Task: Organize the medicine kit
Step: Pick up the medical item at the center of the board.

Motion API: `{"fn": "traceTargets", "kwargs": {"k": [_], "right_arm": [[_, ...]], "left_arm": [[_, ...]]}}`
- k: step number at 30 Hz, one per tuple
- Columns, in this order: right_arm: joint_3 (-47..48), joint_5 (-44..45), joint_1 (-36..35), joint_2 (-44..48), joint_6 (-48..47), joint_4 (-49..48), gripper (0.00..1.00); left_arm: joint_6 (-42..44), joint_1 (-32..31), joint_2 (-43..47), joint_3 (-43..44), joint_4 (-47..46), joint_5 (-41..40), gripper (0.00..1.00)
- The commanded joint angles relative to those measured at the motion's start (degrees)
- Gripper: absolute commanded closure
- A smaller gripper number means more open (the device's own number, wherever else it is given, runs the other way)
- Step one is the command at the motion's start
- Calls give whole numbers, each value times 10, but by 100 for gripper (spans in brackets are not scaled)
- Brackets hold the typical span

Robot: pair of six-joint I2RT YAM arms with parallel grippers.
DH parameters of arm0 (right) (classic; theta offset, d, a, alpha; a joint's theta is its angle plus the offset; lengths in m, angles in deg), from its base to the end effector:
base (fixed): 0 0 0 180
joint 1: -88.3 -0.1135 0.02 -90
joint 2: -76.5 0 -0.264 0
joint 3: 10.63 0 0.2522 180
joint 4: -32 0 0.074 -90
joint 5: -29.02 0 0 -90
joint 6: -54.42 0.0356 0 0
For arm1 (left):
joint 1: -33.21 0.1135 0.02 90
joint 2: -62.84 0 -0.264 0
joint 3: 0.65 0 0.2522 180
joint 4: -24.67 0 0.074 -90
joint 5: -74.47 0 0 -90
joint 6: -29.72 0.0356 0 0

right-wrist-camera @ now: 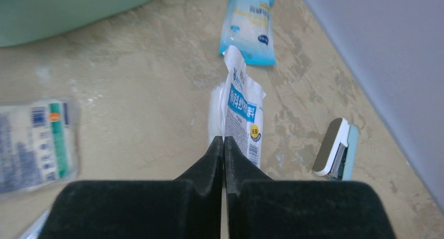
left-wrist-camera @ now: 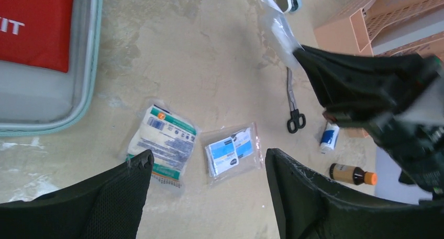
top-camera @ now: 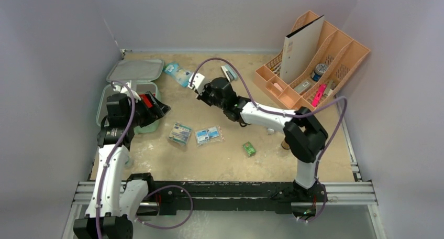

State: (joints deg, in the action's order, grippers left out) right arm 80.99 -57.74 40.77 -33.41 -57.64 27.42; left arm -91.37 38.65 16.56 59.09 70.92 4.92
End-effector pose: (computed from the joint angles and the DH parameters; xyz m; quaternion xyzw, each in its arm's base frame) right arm 0.3092 0.3348 0.2566 -0.4343 0.6555 0.1144 0.6071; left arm 0.1735 0.0040 0.3049 -0.1901 0.8471 -0.2565 0.4248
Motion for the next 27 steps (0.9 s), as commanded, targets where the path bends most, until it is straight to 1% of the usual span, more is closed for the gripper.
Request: {"fn": "traceTargets", "kwargs": {"k": [1, 8, 11, 14, 17, 20, 22, 26, 27], "right_arm": [[-51, -15, -34, 84, 5, -70, 100], [-112, -20, -93, 162, -25, -100, 100], [-117, -14, -110, 177, -36, -104, 100], [-117, -6, -126, 181, -49, -108, 100], [-111, 0, -138, 180, -57, -111, 100], [-102, 5, -147, 175, -68, -112, 100], [-97, 11, -155, 169, -76, -112, 100], [-86, 25, -162, 154, -84, -108, 100], [-85, 26, -162, 152, -85, -109, 100]], "left_arm": [[-95, -3, -34, 25, -39, 38, 24], [-208, -3, -97, 76, -53, 132, 27], [-265, -3, -107, 61, -95, 173, 25], [-310, -3, -104, 37, -131, 186, 22], [-333, -3, -105, 17, -155, 192, 23], [-341, -3, -111, 5, -159, 194, 29], [-349, -3, -112, -2, -166, 196, 34], [-359, -3, -102, -12, -170, 187, 48], [-359, -3, -99, -14, -170, 181, 54]]}}
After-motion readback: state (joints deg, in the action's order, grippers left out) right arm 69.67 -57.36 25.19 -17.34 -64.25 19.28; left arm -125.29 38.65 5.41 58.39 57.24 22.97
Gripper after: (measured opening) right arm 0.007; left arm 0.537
